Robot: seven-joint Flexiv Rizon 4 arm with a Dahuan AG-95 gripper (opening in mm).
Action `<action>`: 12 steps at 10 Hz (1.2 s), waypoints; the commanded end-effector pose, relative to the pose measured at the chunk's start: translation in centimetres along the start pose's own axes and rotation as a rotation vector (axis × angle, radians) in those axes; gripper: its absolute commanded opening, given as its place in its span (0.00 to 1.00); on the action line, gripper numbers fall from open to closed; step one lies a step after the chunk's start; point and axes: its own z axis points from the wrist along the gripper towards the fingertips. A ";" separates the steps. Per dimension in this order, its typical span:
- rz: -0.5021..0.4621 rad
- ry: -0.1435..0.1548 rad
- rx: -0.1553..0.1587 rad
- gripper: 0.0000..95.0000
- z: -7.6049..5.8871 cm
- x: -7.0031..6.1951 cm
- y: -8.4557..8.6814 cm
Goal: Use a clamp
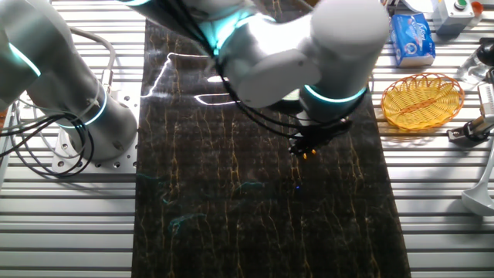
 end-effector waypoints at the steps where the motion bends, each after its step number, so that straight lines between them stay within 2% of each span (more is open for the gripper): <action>1: 0.003 -0.004 0.005 0.40 0.1 0.0 -0.2; 3: -0.002 -0.007 0.000 0.40 0.5 -0.1 -0.6; 4: -0.003 -0.005 -0.001 0.60 0.7 -0.3 -0.7; 12: -0.015 -0.019 0.002 0.60 1.8 -0.5 -0.5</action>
